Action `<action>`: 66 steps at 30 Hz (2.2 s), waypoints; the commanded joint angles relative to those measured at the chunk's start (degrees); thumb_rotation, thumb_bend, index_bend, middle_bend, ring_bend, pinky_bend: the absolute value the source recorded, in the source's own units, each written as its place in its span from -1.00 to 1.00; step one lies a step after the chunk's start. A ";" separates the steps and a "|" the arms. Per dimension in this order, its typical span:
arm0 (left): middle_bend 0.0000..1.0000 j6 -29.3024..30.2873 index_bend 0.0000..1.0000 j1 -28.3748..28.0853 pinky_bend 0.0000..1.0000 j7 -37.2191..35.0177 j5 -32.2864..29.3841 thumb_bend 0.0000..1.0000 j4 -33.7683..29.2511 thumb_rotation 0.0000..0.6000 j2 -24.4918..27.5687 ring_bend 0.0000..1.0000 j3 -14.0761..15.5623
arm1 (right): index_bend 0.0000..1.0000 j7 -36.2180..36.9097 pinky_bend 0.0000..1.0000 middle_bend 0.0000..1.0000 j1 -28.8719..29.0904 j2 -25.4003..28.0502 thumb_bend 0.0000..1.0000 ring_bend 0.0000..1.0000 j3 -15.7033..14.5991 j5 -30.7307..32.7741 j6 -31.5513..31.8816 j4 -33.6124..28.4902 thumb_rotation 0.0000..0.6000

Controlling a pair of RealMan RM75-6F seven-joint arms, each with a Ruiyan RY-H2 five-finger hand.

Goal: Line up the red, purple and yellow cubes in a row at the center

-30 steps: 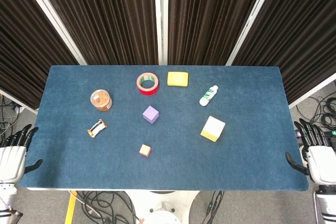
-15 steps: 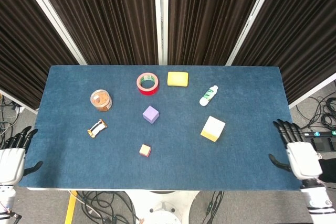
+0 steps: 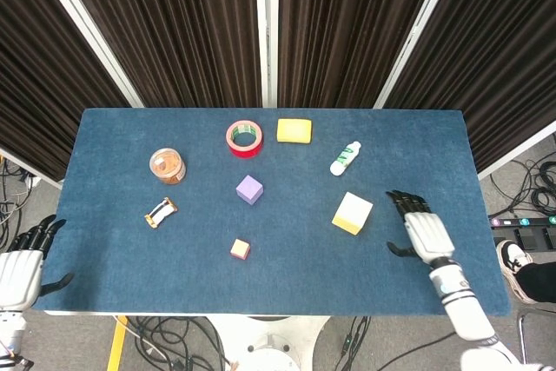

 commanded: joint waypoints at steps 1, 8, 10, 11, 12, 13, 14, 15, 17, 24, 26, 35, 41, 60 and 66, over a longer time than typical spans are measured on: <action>-0.60 -0.46 -0.63 -0.15 -0.52 -0.45 0.06 -0.68 0.28 1.00 -0.04 -0.61 0.09 | -1.00 -0.58 -1.00 -0.92 3.39 -3.91 -0.73 -1.00 1.57 3.69 -3.51 3.28 1.00; -0.60 -1.37 -0.63 -0.54 -0.52 -0.95 0.23 -0.68 1.13 1.00 0.07 -0.61 0.22 | -1.00 -2.97 -1.00 -0.89 7.18 -10.70 -0.74 -1.00 2.87 9.35 -4.65 7.79 1.00; -0.60 -1.63 -0.63 -0.58 -0.52 -1.27 0.29 -0.68 1.31 1.00 0.13 -0.61 0.36 | -1.00 -4.27 -1.00 -0.87 8.11 -12.46 -0.74 -1.00 3.13 11.32 -4.46 9.16 1.00; -0.60 -1.66 -0.63 -0.57 -0.52 -1.41 0.33 -0.68 1.44 1.00 0.13 -0.61 0.41 | -1.00 -4.64 -1.00 -0.86 8.45 -13.06 -0.74 -1.00 3.23 12.09 -4.48 9.59 1.00; -0.60 -1.73 -0.63 -0.55 -0.52 -1.55 0.32 -0.68 1.64 1.00 0.11 -0.61 0.46 | -1.00 -4.96 -1.00 -0.85 8.90 -13.75 -0.74 -1.00 3.37 13.02 -4.63 10.18 1.00; -0.60 -1.83 -0.63 -0.55 -0.52 -1.62 0.25 -0.68 1.80 1.00 0.09 -0.61 0.47 | -1.00 -5.09 -1.00 -0.85 9.27 -14.25 -0.74 -1.00 3.50 13.69 -4.88 10.69 1.00; -0.60 -1.94 -0.63 -0.55 -0.52 -1.66 0.15 -0.68 1.93 1.00 0.07 -0.61 0.48 | -1.00 -5.10 -1.00 -0.85 9.64 -14.72 -0.74 -1.00 3.66 14.34 -5.21 11.22 1.00; -0.60 -2.10 -0.63 -0.58 -0.52 -1.70 0.02 -0.68 2.09 1.00 0.05 -0.61 0.46 | -1.00 -4.94 -1.00 -0.84 10.14 -15.32 -0.74 -1.00 3.93 15.06 -5.65 11.89 1.00; -0.60 -2.28 -0.63 -0.65 -0.52 -1.68 -0.05 -0.68 2.24 1.00 0.02 -0.61 0.44 | -1.00 -4.28 -1.00 -0.81 10.79 -16.39 -0.71 -1.00 4.44 15.49 -5.84 12.85 1.00; -0.61 -2.11 -0.63 -0.57 -0.52 -2.21 0.28 -0.68 2.30 1.00 0.22 -0.61 0.58 | -0.74 -1.88 -0.92 -0.41 12.30 -17.13 -0.32 -0.79 4.91 12.59 -6.45 13.79 1.00; -0.61 -2.16 -0.63 -0.51 -0.52 -2.17 0.15 -0.68 2.31 1.00 0.26 -0.61 0.58 | -0.73 0.17 -0.92 -0.39 12.88 -15.79 -0.31 -0.78 5.08 10.29 -8.12 12.81 1.00; -0.61 -2.08 -0.63 -0.25 -0.52 -1.87 -0.29 -0.68 1.85 1.00 0.45 -0.61 0.53 | -0.73 8.57 -0.92 -0.42 19.34 -14.91 -0.31 -0.79 6.71 0.05 -15.84 14.81 1.00; -0.61 -2.43 -0.63 -0.01 -0.52 -1.84 -0.95 -0.68 1.71 1.00 0.54 -0.61 0.57 | -0.73 10.76 -0.92 -0.50 25.34 -17.80 -0.35 -0.83 6.55 -3.60 -21.32 20.42 1.00; -0.61 -2.77 -0.63 0.08 -0.52 -2.83 -1.34 -0.68 3.20 1.00 -0.26 -0.61 0.33 | -1.00 12.35 -0.99 -0.85 29.90 -23.70 -0.60 -1.00 3.57 -4.48 -22.53 29.62 1.00; -0.61 -2.44 -0.63 -0.40 -0.52 -2.81 -1.23 -0.70 3.02 1.00 -0.29 -0.61 -0.46 | -1.00 12.82 -1.00 -1.00 27.73 -19.30 -0.71 -1.00 3.26 -4.94 -18.97 24.24 1.00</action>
